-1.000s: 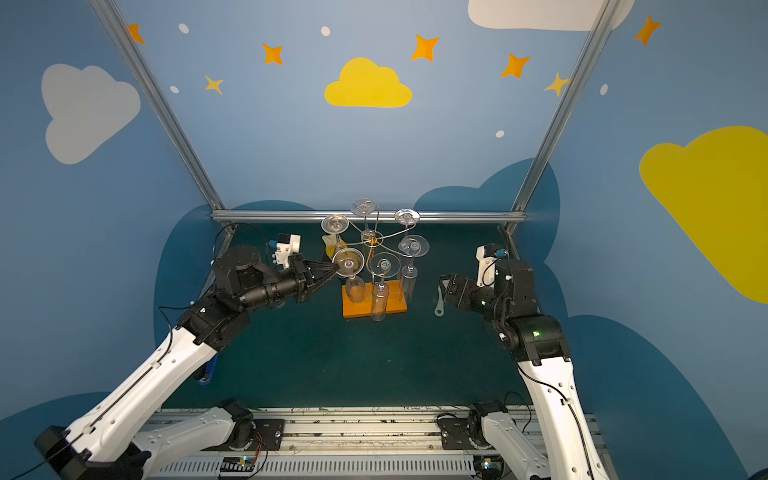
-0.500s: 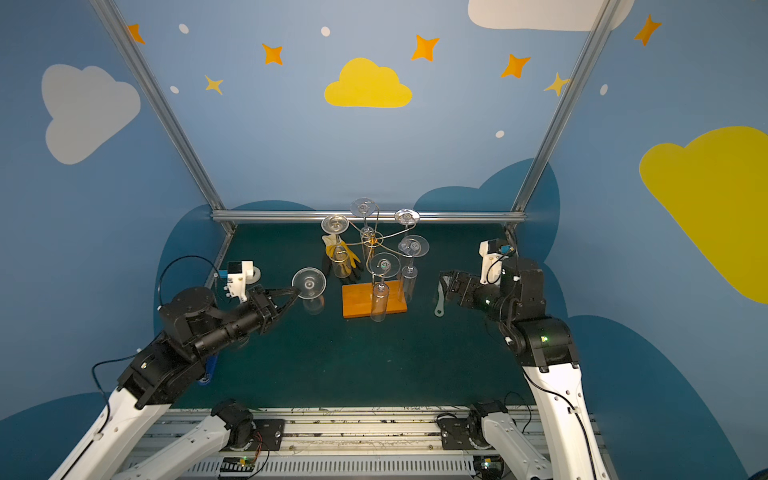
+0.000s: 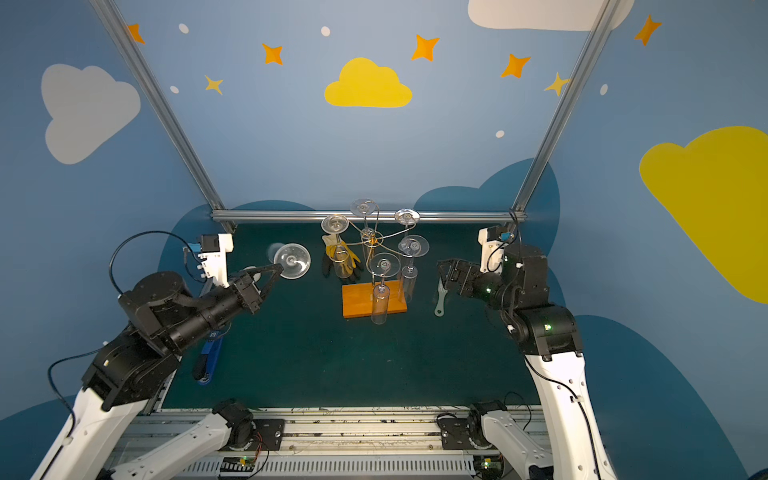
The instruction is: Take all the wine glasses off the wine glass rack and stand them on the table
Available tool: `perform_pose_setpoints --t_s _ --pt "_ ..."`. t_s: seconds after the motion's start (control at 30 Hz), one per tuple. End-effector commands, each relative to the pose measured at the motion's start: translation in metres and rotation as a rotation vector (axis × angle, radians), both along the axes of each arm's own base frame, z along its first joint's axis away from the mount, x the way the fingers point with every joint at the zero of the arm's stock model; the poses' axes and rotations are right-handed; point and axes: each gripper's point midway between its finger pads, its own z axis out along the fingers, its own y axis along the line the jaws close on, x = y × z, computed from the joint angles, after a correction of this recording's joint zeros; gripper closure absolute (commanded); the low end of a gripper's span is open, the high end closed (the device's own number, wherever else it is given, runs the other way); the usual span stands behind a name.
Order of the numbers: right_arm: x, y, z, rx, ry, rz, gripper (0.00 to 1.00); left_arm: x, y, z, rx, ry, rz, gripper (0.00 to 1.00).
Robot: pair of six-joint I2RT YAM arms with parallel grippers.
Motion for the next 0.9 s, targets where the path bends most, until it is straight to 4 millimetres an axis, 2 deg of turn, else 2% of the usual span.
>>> perform_pose_setpoints --t_s 0.0,0.27,0.43,0.67,0.87 --pt "0.001 0.006 0.025 0.029 -0.055 0.027 0.06 -0.002 -0.016 0.038 0.104 -0.227 -0.105 0.97" --pt "0.004 0.020 0.060 0.088 -0.115 0.097 0.06 0.007 -0.035 0.060 0.240 -0.436 -0.169 0.97" --pt "0.006 0.038 0.083 0.174 -0.142 0.183 0.06 -0.006 -0.054 0.070 0.342 -0.664 -0.245 0.97" --pt "-0.001 0.067 0.117 0.337 -0.172 0.350 0.07 -0.018 -0.090 0.066 0.505 -0.901 -0.302 0.97" --pt "-0.013 0.093 0.123 0.417 -0.130 0.486 0.07 -0.022 -0.123 0.057 0.598 -1.032 -0.330 0.97"
